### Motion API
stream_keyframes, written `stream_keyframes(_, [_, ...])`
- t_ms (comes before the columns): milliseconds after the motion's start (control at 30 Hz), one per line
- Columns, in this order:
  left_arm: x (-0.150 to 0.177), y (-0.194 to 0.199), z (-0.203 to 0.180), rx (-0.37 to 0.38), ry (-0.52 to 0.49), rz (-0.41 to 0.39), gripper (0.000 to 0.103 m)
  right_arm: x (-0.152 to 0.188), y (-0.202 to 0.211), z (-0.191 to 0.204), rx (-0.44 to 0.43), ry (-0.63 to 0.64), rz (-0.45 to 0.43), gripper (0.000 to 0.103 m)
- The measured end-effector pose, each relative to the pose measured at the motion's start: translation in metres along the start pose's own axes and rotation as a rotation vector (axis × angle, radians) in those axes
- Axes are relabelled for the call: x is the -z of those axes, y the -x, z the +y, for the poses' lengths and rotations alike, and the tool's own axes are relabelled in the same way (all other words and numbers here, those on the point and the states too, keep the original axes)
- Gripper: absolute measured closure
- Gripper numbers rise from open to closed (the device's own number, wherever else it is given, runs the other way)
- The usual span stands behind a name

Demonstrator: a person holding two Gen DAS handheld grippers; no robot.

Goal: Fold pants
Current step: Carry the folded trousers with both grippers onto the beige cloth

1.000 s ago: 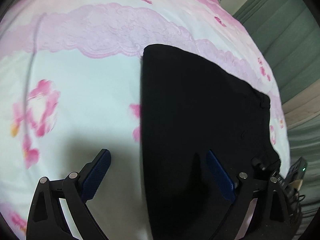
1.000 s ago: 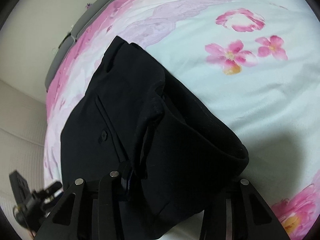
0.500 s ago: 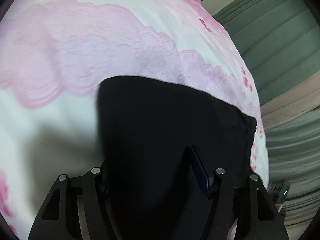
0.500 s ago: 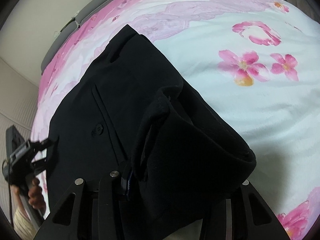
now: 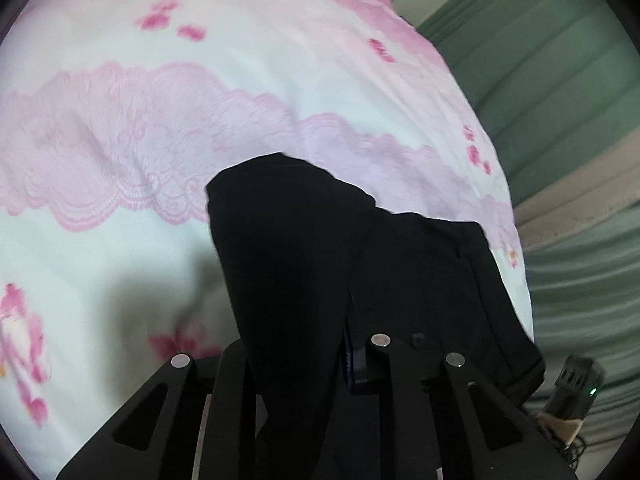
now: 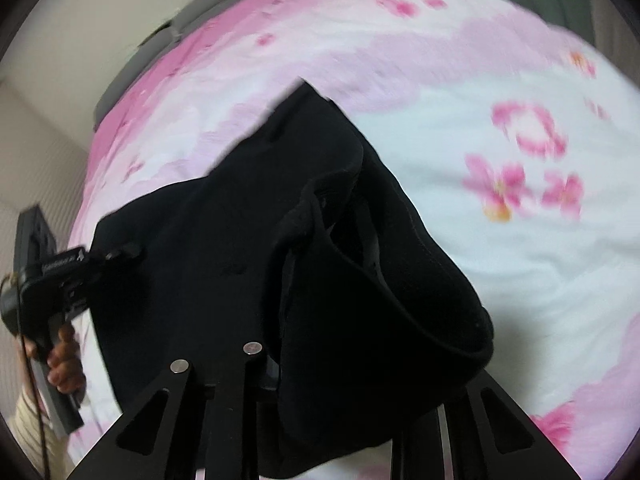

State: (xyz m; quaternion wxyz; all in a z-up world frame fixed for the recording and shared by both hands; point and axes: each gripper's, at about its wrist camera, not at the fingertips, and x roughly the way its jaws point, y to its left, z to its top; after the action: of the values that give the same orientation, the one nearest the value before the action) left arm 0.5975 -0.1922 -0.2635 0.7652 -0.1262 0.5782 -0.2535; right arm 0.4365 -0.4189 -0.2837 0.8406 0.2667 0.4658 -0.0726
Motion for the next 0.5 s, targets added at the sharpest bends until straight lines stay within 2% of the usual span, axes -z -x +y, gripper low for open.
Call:
stream_keyframes(100, [0.016,0.032,-0.014,-0.010,-0.015,-0.012,0.084,-0.002,0.028,0.014,-0.043,0.031,0.009,0.078])
stream_keyframes(200, [0.038,0.068,-0.016,-0.006,0.025,-0.032,0.084,0.005,0.061,0.026,-0.075,0.082,0.022,0.078])
stream_keyframes(300, [0.070,0.112,-0.012,-0.003,0.084,-0.061,0.084,0.014,0.098,0.038,-0.109,0.128,0.047,0.078])
stream_keyframes(400, [0.115,0.156,-0.006,-0.054,0.130,-0.088,0.084,0.027,0.128,0.052,-0.137,0.202,0.082,0.078])
stream_keyframes(500, [0.153,0.188,0.006,-0.066,0.213,-0.117,0.084,0.043,0.149,0.073,-0.163,0.290,0.128,0.078])
